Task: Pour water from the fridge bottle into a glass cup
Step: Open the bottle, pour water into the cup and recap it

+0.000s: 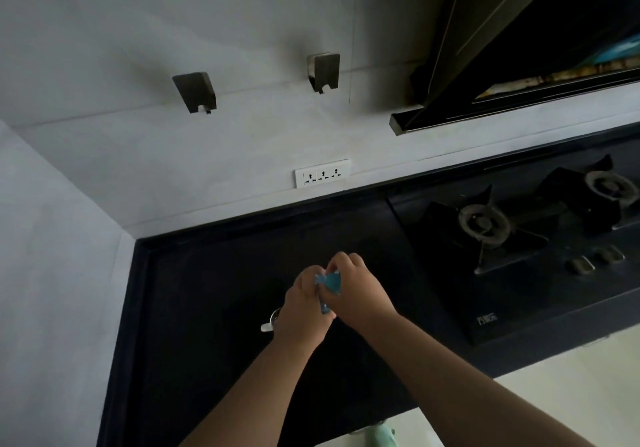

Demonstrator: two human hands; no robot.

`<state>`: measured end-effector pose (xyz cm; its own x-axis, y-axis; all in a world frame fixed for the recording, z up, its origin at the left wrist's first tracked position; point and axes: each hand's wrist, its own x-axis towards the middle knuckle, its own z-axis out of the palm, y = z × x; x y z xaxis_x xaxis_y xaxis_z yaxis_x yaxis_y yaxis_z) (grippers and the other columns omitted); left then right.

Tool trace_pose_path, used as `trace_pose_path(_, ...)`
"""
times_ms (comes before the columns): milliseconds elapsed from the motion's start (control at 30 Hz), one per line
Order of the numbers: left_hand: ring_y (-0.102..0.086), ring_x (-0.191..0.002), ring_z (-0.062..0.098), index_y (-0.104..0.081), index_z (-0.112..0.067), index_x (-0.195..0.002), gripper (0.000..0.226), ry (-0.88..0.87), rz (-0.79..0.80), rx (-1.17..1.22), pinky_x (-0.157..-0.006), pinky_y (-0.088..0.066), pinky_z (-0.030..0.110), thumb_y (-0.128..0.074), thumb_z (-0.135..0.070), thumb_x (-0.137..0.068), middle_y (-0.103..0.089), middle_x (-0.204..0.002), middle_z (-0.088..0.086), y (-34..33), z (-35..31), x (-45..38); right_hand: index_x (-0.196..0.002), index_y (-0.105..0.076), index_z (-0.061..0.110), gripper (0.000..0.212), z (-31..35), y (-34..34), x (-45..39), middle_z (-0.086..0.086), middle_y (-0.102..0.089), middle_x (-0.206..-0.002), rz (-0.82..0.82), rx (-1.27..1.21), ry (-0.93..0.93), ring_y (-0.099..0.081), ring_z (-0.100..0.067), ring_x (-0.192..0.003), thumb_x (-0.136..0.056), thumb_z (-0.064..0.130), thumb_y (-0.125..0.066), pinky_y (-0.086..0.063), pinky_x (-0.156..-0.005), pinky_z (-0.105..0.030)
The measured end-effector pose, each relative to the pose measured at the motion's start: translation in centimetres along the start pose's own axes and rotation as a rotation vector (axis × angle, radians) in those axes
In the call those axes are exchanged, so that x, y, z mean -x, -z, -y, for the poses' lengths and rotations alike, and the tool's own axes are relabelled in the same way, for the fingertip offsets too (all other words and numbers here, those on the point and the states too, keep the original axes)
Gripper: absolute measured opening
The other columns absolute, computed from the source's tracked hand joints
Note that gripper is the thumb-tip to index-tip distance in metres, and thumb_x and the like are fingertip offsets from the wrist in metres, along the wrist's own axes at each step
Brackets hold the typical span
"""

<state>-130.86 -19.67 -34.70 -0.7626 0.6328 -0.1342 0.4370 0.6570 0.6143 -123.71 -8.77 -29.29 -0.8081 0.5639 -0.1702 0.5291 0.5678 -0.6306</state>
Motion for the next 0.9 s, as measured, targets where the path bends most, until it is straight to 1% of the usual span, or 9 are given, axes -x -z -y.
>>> trace_pose_path(100, -0.059, -0.122, 0.014, -0.035, -0.029, -0.144, 0.083, -0.005, 0.015, -0.081, -0.097, -0.058, 0.036, -0.085, -0.039, -0.079, -0.046, -0.141, -0.005, -0.6, 0.3, 1.1, -0.106, -0.051, 0.029, 0.028, -0.7, -0.1, 1.6, 0.011, -0.050, -0.109, 0.023, -0.007, 0.018, -0.059, -0.006, -0.086, -0.090, 0.039, -0.071, -0.060, -0.075, -0.026)
trace_pose_path(167, -0.059, -0.122, 0.013, -0.036, -0.025, -0.148, 0.081, 0.012, 0.031, -0.061, -0.100, -0.056, 0.034, -0.083, -0.038, -0.082, -0.041, -0.144, -0.004, -0.7, 0.1, 1.5, -0.106, -0.051, 0.028, 0.028, -1.2, 0.1, 2.5, 0.011, -0.051, -0.109, 0.057, 0.005, 0.044, -0.061, -0.009, -0.088, -0.089, 0.039, -0.071, -0.062, -0.077, -0.029)
trace_pose_path(333, -0.065, -0.111, 0.006, -0.047, -0.040, -0.127, 0.069, -0.004, 0.028, 0.190, -0.093, -0.057, 0.026, -0.091, -0.035, -0.074, -0.060, -0.122, -0.015, 0.1, -1.5, 2.4, -0.103, -0.051, 0.030, 0.027, -0.6, 4.0, 1.1, 0.010, -0.054, -0.103, 0.002, 0.138, 0.058, -0.062, -0.011, -0.080, -0.091, 0.051, -0.063, -0.059, -0.070, -0.036)
trace_pose_path(433, -0.066, -0.104, 0.002, -0.045, -0.042, -0.129, 0.075, -0.060, -0.086, 0.228, -0.086, -0.055, 0.021, -0.092, -0.046, -0.070, -0.065, -0.113, -0.017, 2.6, -3.8, 2.6, -0.097, -0.044, 0.028, 0.033, 1.8, 7.6, 0.1, 0.008, -0.055, -0.095, -0.070, 0.189, 0.114, -0.060, -0.020, -0.078, -0.091, 0.056, -0.060, -0.044, -0.064, -0.034)
trace_pose_path(533, -0.063, -0.107, 0.002, -0.045, -0.043, -0.132, 0.077, -0.164, -0.211, 0.195, -0.090, -0.055, 0.026, -0.090, -0.051, -0.070, -0.064, -0.118, -0.019, 6.2, -6.7, 2.9, -0.096, -0.045, 0.025, 0.038, 5.3, 10.8, -0.3, 0.005, -0.057, -0.085, -0.133, 0.303, 0.138, -0.061, -0.026, -0.079, -0.096, 0.062, -0.048, -0.044, -0.065, -0.034)
trace_pose_path(667, -0.061, -0.119, 0.003, -0.051, -0.040, -0.137, 0.073, -0.249, -0.315, 0.225, -0.099, -0.050, 0.024, -0.089, -0.047, -0.075, -0.064, -0.127, -0.020, 11.1, -9.7, 3.2, -0.078, -0.056, 0.023, 0.068, 10.1, 15.1, 0.0, 0.006, -0.056, -0.071, -0.233, 0.484, 0.126, -0.059, -0.018, -0.071, -0.090, 0.085, -0.029, -0.039, -0.060, -0.031)
trace_pose_path(767, -0.066, -0.111, 0.000, -0.054, -0.041, -0.136, 0.074, -0.277, -0.262, 0.289, -0.096, -0.057, 0.028, -0.091, -0.046, -0.072, -0.068, -0.121, -0.020, 14.9, -10.3, 3.7, -0.069, -0.058, 0.021, 0.067, 12.4, 17.2, 0.4, 0.003, -0.058, -0.069, -0.240, 0.515, 0.244, -0.055, -0.013, -0.064, -0.094, 0.077, -0.031, -0.037, -0.056, -0.027)
trace_pose_path(833, -0.066, -0.109, -0.006, -0.055, -0.041, -0.134, 0.075, -0.299, -0.162, 0.311, -0.093, -0.058, 0.026, -0.093, -0.042, -0.070, -0.069, -0.118, -0.022, 17.7, -10.3, 3.9, -0.067, -0.060, 0.017, 0.062, 13.3, 17.9, 0.9, 0.001, -0.055, -0.063, -0.300, 0.528, 0.327, -0.051, -0.013, -0.058, -0.098, 0.064, -0.035, -0.034, -0.054, -0.025)
trace_pose_path(900, -0.068, -0.113, -0.002, -0.056, -0.041, -0.135, 0.076, -0.301, -0.050, 0.333, -0.097, -0.060, 0.033, -0.095, -0.035, -0.070, -0.070, -0.123, -0.020, 20.3, -9.9, 4.1, -0.061, -0.056, 0.015, 0.060, 13.8, 18.4, 1.2, 0.001, -0.048, -0.055, -0.341, 0.521, 0.456, -0.044, -0.014, -0.050, -0.098, 0.058, -0.036, -0.033, -0.052, -0.026)
